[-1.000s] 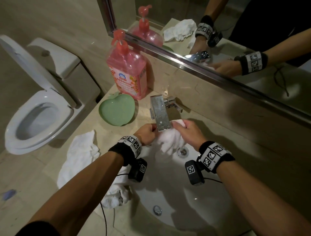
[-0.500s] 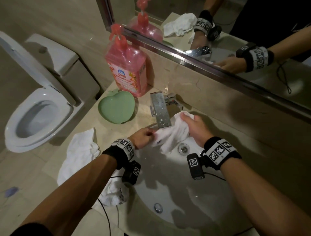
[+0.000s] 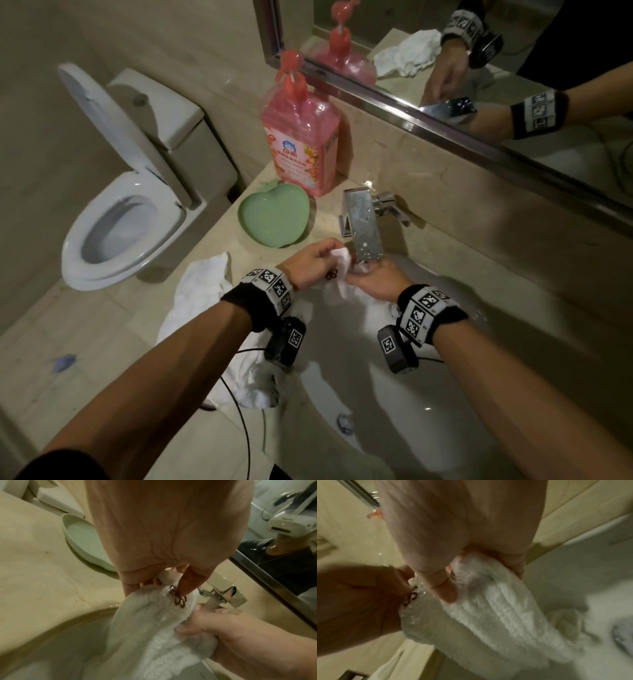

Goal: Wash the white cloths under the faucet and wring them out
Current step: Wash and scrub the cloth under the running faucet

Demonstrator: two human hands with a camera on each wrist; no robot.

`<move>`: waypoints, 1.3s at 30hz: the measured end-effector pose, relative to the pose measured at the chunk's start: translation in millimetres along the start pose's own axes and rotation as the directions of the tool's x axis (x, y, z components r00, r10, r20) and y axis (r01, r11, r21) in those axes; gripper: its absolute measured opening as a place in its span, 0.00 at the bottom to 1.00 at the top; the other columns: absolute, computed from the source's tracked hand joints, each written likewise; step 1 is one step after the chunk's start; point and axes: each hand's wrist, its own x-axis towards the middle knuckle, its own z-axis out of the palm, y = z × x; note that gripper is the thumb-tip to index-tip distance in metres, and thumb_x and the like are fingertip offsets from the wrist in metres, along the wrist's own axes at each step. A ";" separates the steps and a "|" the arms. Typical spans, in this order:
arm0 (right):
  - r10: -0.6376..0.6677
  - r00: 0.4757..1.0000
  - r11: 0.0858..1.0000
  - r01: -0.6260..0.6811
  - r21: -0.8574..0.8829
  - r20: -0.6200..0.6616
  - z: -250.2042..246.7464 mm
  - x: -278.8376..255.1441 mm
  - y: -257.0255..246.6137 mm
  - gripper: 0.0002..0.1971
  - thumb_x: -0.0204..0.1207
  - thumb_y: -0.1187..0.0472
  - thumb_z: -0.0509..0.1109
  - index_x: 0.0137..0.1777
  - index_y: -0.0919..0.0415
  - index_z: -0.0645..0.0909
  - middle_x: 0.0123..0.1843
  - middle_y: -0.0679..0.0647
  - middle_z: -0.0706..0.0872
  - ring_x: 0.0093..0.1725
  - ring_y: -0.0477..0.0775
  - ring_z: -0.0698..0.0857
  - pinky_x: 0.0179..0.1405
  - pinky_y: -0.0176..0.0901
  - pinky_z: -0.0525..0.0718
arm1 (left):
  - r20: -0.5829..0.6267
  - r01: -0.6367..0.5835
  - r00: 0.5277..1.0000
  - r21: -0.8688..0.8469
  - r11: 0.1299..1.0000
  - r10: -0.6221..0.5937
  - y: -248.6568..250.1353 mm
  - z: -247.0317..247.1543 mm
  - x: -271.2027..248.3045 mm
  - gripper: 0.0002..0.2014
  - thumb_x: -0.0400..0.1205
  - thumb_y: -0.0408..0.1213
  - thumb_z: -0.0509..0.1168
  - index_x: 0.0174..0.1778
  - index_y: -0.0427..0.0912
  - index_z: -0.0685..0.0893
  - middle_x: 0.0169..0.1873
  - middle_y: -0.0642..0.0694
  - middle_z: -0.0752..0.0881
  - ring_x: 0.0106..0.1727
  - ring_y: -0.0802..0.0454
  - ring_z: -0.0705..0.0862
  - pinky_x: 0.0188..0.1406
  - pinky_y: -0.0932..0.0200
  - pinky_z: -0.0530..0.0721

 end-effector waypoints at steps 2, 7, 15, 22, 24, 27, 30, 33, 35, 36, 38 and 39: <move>-0.021 1.000 0.999 0.021 -0.050 -0.006 -6.5 -3.1 1.7 0.04 0.79 0.53 0.74 0.43 0.47 0.87 0.34 0.37 0.88 0.39 0.34 0.87 0.30 0.25 0.78 | 0.041 -0.012 0.999 0.042 0.999 0.010 -2.4 2.9 2.0 0.11 0.82 0.29 0.62 0.46 0.54 0.81 0.43 0.41 0.84 0.43 0.46 0.81 0.47 0.41 0.84; -0.032 0.996 0.999 0.035 0.030 -0.083 -28.3 -16.2 18.6 0.09 0.69 0.59 0.78 0.48 0.53 0.84 0.42 0.52 0.91 0.41 0.48 0.87 0.41 0.42 0.83 | 0.074 -0.050 0.997 0.208 0.977 0.035 -1.0 15.5 13.8 0.10 0.82 0.26 0.66 0.52 0.45 0.87 0.52 0.45 0.90 0.47 0.60 0.84 0.55 0.61 0.80; -0.022 0.995 0.995 0.012 -0.094 -0.096 -36.0 -27.2 37.6 0.18 0.81 0.43 0.72 0.38 0.56 0.82 0.26 0.44 0.79 0.24 0.38 0.77 0.26 0.37 0.71 | 0.074 -0.163 0.984 0.044 0.986 0.160 17.5 50.3 27.1 0.15 0.78 0.25 0.68 0.46 0.54 0.81 0.37 0.59 0.85 0.36 0.70 0.83 0.37 0.71 0.81; -0.056 0.964 0.954 0.129 0.270 -0.262 -48.2 -30.3 34.8 0.04 0.82 0.52 0.71 0.52 0.43 0.87 0.48 0.54 0.93 0.48 0.60 0.91 0.51 0.55 0.88 | 0.055 0.009 0.998 0.055 0.998 -0.012 -7.5 55.3 23.9 0.09 0.82 0.39 0.64 0.49 0.59 0.85 0.38 0.58 0.89 0.43 0.53 0.85 0.48 0.59 0.86; -0.058 0.971 0.966 0.114 0.234 -0.232 -48.8 -27.6 35.1 0.03 0.81 0.57 0.72 0.50 0.49 0.86 0.48 0.59 0.91 0.44 0.61 0.89 0.46 0.54 0.86 | 0.045 0.020 0.999 0.097 0.995 -0.024 -6.6 49.7 19.7 0.08 0.84 0.41 0.62 0.53 0.57 0.84 0.35 0.54 0.87 0.39 0.49 0.84 0.43 0.52 0.87; -0.056 0.995 0.977 0.073 0.202 -0.085 -47.1 -23.2 29.7 0.12 0.75 0.60 0.79 0.56 0.59 0.85 0.46 0.55 0.88 0.45 0.53 0.85 0.48 0.51 0.84 | 0.051 -0.007 0.999 0.104 0.995 0.002 2.3 37.4 15.2 0.08 0.83 0.44 0.64 0.55 0.58 0.85 0.29 0.54 0.87 0.29 0.54 0.81 0.31 0.57 0.84; -0.079 0.996 0.991 0.075 0.115 0.029 -39.7 -16.2 20.3 0.33 0.70 0.52 0.84 0.73 0.51 0.74 0.59 0.38 0.84 0.53 0.37 0.85 0.53 0.36 0.84 | 0.115 -0.039 0.993 0.151 0.988 0.021 14.8 24.3 7.6 0.07 0.82 0.47 0.65 0.45 0.67 0.84 0.31 0.65 0.87 0.30 0.65 0.82 0.36 0.62 0.82; -0.120 0.991 0.990 0.124 -0.065 0.065 -29.4 -12.3 11.3 0.08 0.76 0.47 0.79 0.45 0.42 0.82 0.30 0.26 0.82 0.30 0.20 0.80 0.24 0.22 0.73 | 0.063 0.018 0.998 0.134 0.991 -0.026 14.7 10.1 7.9 0.03 0.78 0.42 0.66 0.45 0.55 0.82 0.39 0.55 0.86 0.39 0.56 0.82 0.48 0.55 0.82; -0.105 0.992 0.994 0.107 -0.026 0.070 -23.5 -7.8 9.5 0.10 0.78 0.46 0.77 0.37 0.44 0.86 0.28 0.34 0.87 0.28 0.28 0.84 0.22 0.22 0.74 | 0.032 0.081 0.996 0.119 0.990 -0.086 8.2 0.5 8.8 0.06 0.77 0.34 0.67 0.45 0.50 0.79 0.42 0.46 0.83 0.42 0.50 0.79 0.49 0.52 0.80; -0.075 0.996 0.996 0.073 0.049 0.047 -20.6 -3.1 11.0 0.05 0.79 0.46 0.76 0.42 0.42 0.88 0.33 0.38 0.90 0.33 0.33 0.88 0.28 0.26 0.80 | 0.043 0.108 0.993 0.120 0.987 -0.114 5.0 -2.5 8.9 0.08 0.78 0.30 0.67 0.45 0.48 0.78 0.42 0.43 0.82 0.42 0.49 0.78 0.49 0.51 0.79; -0.028 0.999 0.981 0.031 0.189 -0.022 -18.9 1.3 9.7 0.05 0.82 0.52 0.74 0.55 0.44 0.88 0.47 0.44 0.92 0.47 0.45 0.89 0.43 0.41 0.85 | 0.084 0.126 0.986 0.193 0.973 -0.144 -2.0 -1.9 7.7 0.08 0.79 0.29 0.68 0.47 0.46 0.79 0.41 0.44 0.82 0.43 0.48 0.79 0.48 0.52 0.79; -0.018 0.998 0.973 0.029 0.230 -0.053 -18.6 2.6 11.9 0.06 0.83 0.55 0.72 0.57 0.44 0.87 0.51 0.45 0.91 0.52 0.48 0.88 0.46 0.44 0.84 | 0.100 0.117 0.984 0.265 0.957 -0.148 -4.4 0.9 7.3 0.06 0.80 0.32 0.67 0.50 0.45 0.80 0.41 0.46 0.83 0.43 0.48 0.80 0.46 0.55 0.78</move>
